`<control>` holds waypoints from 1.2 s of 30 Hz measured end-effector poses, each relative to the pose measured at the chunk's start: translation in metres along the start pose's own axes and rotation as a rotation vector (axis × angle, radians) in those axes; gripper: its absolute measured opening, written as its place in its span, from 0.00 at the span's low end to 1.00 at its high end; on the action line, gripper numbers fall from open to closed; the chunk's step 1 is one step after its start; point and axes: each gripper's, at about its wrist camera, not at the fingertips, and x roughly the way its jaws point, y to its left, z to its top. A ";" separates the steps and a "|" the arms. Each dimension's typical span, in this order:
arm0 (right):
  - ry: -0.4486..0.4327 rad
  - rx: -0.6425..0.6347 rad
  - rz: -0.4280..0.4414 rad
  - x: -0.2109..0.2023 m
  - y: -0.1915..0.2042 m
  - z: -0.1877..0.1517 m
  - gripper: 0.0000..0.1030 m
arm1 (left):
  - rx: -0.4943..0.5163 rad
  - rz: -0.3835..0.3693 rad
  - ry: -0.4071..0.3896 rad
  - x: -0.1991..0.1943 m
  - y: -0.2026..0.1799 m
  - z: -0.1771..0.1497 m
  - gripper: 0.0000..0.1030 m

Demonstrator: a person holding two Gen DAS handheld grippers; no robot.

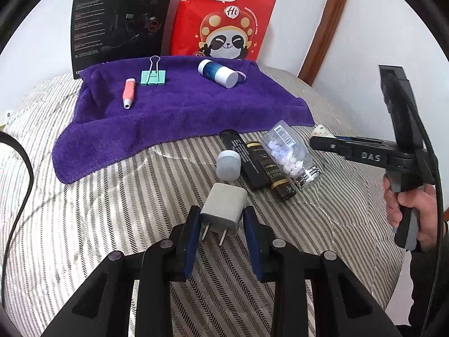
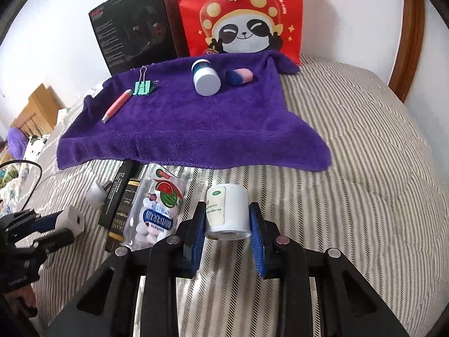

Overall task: Organize rigid objects
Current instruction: 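Lift the charger with left tool while right tool grasps white tape roll, then place charger and tape roll on the towel and open both tools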

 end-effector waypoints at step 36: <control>0.004 -0.061 0.105 0.030 0.003 0.104 0.29 | -0.064 0.061 -0.076 0.010 0.067 0.105 0.28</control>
